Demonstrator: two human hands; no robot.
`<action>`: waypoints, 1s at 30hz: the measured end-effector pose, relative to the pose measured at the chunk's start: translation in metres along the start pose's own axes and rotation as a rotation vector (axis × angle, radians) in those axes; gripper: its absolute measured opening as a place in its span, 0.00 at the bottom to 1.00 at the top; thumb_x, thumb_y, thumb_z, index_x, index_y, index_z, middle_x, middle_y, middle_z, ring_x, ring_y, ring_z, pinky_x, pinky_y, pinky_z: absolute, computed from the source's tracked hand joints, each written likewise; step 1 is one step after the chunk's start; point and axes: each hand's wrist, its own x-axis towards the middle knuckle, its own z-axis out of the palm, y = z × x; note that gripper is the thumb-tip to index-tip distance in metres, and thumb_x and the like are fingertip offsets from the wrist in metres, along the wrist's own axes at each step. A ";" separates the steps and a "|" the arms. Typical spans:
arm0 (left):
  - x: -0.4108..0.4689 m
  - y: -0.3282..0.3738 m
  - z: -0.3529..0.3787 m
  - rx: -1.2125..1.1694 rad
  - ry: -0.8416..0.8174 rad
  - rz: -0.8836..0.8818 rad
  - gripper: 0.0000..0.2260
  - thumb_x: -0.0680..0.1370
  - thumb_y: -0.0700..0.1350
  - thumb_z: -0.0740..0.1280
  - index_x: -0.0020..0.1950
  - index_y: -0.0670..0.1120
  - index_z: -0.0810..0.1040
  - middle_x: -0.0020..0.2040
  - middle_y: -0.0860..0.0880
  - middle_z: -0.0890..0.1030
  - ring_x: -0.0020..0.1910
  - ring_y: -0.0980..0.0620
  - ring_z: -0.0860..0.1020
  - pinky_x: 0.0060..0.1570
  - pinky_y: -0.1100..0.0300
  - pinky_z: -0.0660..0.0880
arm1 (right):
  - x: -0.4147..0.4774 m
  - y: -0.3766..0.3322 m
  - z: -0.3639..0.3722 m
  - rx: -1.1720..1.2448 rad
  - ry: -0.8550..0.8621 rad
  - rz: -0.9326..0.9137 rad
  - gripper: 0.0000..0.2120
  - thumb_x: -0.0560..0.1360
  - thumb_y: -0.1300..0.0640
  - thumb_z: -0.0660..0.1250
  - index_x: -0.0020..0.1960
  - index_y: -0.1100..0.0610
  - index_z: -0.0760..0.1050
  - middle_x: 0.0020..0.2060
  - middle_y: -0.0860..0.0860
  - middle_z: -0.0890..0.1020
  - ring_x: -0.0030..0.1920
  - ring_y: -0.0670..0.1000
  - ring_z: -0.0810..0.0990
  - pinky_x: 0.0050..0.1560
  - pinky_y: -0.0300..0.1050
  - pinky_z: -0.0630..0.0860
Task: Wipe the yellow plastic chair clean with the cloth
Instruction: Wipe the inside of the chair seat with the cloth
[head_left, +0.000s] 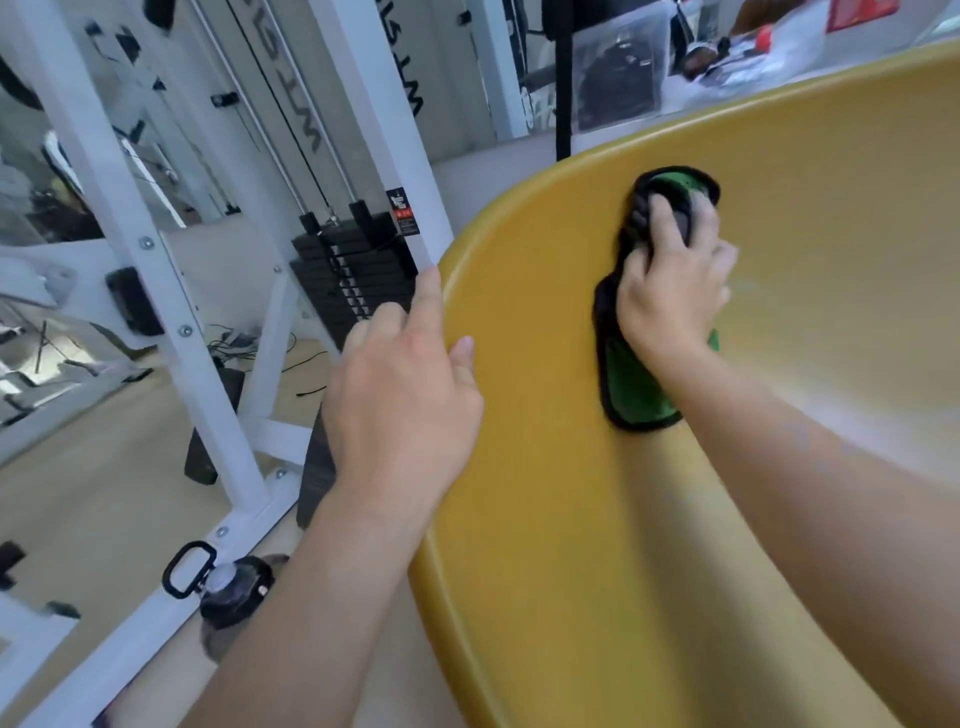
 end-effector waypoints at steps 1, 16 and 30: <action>0.000 0.000 0.000 0.035 0.007 -0.005 0.26 0.80 0.54 0.55 0.77 0.52 0.52 0.55 0.46 0.74 0.55 0.45 0.71 0.46 0.51 0.69 | -0.027 -0.019 0.001 0.008 -0.024 0.015 0.22 0.79 0.50 0.55 0.73 0.44 0.64 0.76 0.50 0.59 0.65 0.62 0.66 0.60 0.58 0.69; 0.014 0.014 -0.003 0.128 -0.072 -0.031 0.26 0.76 0.47 0.60 0.72 0.44 0.60 0.63 0.41 0.71 0.62 0.41 0.68 0.58 0.47 0.68 | -0.092 -0.025 0.005 0.081 -0.111 -0.312 0.23 0.76 0.48 0.56 0.71 0.45 0.68 0.71 0.51 0.68 0.57 0.61 0.72 0.50 0.55 0.73; 0.007 0.053 0.053 0.291 -0.359 0.372 0.23 0.76 0.49 0.56 0.73 0.58 0.64 0.78 0.48 0.54 0.77 0.46 0.46 0.74 0.44 0.40 | -0.131 0.030 -0.019 0.000 -0.438 -0.257 0.23 0.75 0.48 0.59 0.69 0.46 0.68 0.69 0.52 0.66 0.61 0.61 0.69 0.61 0.51 0.68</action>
